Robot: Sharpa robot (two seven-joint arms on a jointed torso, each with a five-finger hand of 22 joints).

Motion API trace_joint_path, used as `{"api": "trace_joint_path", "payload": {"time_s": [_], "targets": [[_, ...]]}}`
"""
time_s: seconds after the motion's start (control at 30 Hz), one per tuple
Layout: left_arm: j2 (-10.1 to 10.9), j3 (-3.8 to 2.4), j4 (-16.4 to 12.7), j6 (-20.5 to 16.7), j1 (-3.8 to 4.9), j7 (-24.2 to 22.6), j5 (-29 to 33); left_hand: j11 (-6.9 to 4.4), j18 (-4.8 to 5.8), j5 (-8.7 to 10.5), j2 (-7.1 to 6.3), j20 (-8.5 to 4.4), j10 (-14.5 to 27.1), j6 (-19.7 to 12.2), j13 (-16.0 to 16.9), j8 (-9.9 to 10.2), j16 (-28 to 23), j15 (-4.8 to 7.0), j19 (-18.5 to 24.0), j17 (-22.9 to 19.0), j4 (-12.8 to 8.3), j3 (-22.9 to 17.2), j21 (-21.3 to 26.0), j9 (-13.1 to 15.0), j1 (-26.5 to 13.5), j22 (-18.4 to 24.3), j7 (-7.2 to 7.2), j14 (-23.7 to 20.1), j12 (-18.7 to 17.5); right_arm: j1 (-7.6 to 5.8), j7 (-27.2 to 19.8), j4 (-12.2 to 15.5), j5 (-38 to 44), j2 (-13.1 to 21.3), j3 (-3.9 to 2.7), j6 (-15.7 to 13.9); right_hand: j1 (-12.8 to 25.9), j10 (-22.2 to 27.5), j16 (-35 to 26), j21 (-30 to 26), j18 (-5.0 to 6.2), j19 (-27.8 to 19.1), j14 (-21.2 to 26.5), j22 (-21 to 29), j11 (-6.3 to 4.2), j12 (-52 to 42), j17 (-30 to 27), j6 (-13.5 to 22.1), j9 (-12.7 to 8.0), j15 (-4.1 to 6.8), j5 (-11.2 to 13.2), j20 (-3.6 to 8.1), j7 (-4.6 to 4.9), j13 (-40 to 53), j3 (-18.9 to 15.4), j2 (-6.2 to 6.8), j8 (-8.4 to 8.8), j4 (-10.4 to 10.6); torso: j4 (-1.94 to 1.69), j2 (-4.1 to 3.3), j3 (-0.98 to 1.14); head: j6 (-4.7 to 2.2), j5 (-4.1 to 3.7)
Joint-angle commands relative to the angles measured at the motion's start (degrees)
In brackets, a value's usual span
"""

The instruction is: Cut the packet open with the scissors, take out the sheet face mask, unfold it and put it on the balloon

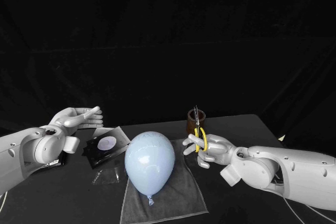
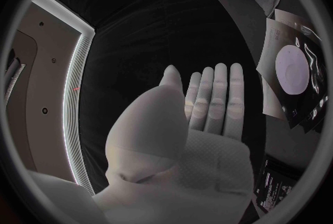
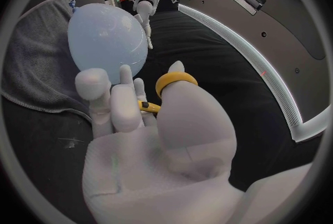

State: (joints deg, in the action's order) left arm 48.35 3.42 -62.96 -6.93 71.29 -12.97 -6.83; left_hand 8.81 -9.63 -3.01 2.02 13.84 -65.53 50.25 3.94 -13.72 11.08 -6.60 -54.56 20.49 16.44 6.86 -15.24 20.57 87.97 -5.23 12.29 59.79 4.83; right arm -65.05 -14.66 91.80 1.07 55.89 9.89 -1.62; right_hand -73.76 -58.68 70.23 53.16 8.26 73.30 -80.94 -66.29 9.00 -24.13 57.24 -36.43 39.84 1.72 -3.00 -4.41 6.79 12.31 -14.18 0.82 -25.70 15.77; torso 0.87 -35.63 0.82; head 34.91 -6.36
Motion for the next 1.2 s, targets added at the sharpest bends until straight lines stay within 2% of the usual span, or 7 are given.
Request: {"api": "trace_joint_path", "payload": {"time_s": [0.03,0.07,0.1,0.2,0.5,0.7,1.2], "targets": [[-0.08,-0.04,-0.11,0.02,0.01,-0.39,-0.4,0.29,-0.85,0.2,0.1,0.11,-0.01,0.09,-0.07,0.2,-0.25,-0.25,-0.28,0.09,0.05,0.29,0.09,-0.08,0.63,0.06,0.34,-0.35,-0.26,-0.04,-0.32,-0.08,-0.43,-0.03,-0.07,-0.37,-0.51,-18.17,1.36,2.58,-1.03,1.12,-0.96,-1.62,-8.42,-6.96,2.18,-2.18,0.32,1.55,0.18,1.05,-1.02,5.04,-1.83,-1.31,-1.62,-0.11,-0.05,-0.02,-0.01,-0.05,-0.01],[-0.08,-0.04,-0.11,0.02,0.01,-0.39,-0.4,0.29,-0.85,0.2,0.1,0.11,-0.01,0.09,-0.07,0.2,-0.25,-0.25,-0.28,0.09,0.05,0.29,0.09,-0.08,0.63,0.06,0.34,-0.35,-0.26,-0.04,-0.32,-0.11,-0.46,-0.03,-0.07,-0.49,-1.1,-16.29,3.22,4.79,-1.62,2.16,-2.13,-3.11,-9.04,-13.35,4.4,-2.45,0.6,2.36,0.07,1.55,-1.05,11.87,-3.98,-1.82,-2.73,-0.27,-0.05,-0.03,-0.01,-0.06,-0.01],[-0.08,-0.04,-0.1,0.02,0.01,-0.38,-0.41,0.29,-0.85,0.2,0.1,0.11,-0.01,0.09,-0.07,0.2,-0.25,-0.25,-0.28,0.09,0.05,0.29,0.09,-0.08,0.63,0.06,0.34,-0.35,-0.26,-0.04,-0.31,-0.13,-0.48,-0.03,-0.07,-0.6,-1.53,-20.36,5.22,6.93,-1.92,3.0,-2.87,-4.6,-8.99,-33.18,7.61,-3.8,1.19,1.95,-0.08,1.73,-1.87,35.2,-5.36,-3.43,-4.57,-0.18,-0.04,-0.04,-0.02,-0.04,-0.02],[-0.07,-0.04,-0.1,0.01,0.01,-0.38,-0.41,0.28,-0.86,0.2,0.12,0.12,-0.05,0.13,-0.06,0.26,-0.28,-0.25,-0.26,0.11,0.04,0.36,0.1,-0.12,0.79,0.09,0.31,-0.33,-0.31,-0.04,-0.3,-0.17,-0.53,-0.03,-0.07,-1.08,-2.52,-22.9,12.2,11.89,-2.84,4.96,-5.76,-8.02,-8.83,-50.45,18.71,-4.71,2.29,2.02,-0.12,1.77,-2.54,56.29,-9.12,-5.28,-7.99,-0.71,-0.02,-0.03,-0.02,-0.02,0.0],[-0.11,-0.03,-0.05,0.03,0.01,-0.36,-0.46,0.28,-0.86,0.2,0.12,0.12,-0.05,0.13,-0.06,0.26,-0.28,-0.25,-0.26,0.11,0.04,0.36,0.1,-0.12,0.79,0.09,0.31,-0.33,-0.31,-0.04,-0.17,-0.4,-0.51,-0.07,-0.07,-2.27,-2.71,-25.62,17.33,11.87,-2.64,4.15,-7.67,-8.46,-8.93,-58.85,27.91,-4.94,4.27,1.71,0.2,1.56,-2.48,68.04,-12.36,-7.33,-13.02,-1.87,-0.01,0.0,-0.01,-0.14,0.04],[-0.14,-0.03,-0.01,0.04,0.01,-0.36,-0.51,0.28,-0.86,0.2,0.12,0.12,-0.05,0.13,-0.06,0.26,-0.28,-0.25,-0.26,0.11,0.04,0.36,0.1,-0.12,0.79,0.09,0.31,-0.33,-0.31,-0.04,-0.12,-0.46,-0.56,-0.12,-0.07,-2.83,-1.46,-24.85,17.37,11.11,-2.45,3.46,-7.53,-8.19,-9.45,-58.46,28.06,-7.03,9.83,2.07,0.21,1.8,-3.36,68.12,-12.39,-7.39,-20.92,-2.14,0.0,0.0,0.01,-0.16,-0.04],[-0.25,-0.03,0.12,0.19,0.01,-0.18,-1.06,0.28,-0.86,0.2,0.12,0.12,-0.05,0.13,-0.06,0.26,-0.28,-0.25,-0.26,0.11,0.04,0.36,0.1,-0.12,0.79,0.09,0.31,-0.33,-0.31,-0.02,0.03,-0.34,-0.32,-0.27,-0.07,-2.01,2.09,-19.07,16.54,5.91,-1.44,-1.28,-5.78,-5.88,-8.11,-55.14,26.16,-0.95,18.7,0.61,0.21,0.54,-2.17,64.98,-12.37,-7.18,-31.15,-1.38,0.0,-0.01,0.03,-0.19,-0.14]]}}
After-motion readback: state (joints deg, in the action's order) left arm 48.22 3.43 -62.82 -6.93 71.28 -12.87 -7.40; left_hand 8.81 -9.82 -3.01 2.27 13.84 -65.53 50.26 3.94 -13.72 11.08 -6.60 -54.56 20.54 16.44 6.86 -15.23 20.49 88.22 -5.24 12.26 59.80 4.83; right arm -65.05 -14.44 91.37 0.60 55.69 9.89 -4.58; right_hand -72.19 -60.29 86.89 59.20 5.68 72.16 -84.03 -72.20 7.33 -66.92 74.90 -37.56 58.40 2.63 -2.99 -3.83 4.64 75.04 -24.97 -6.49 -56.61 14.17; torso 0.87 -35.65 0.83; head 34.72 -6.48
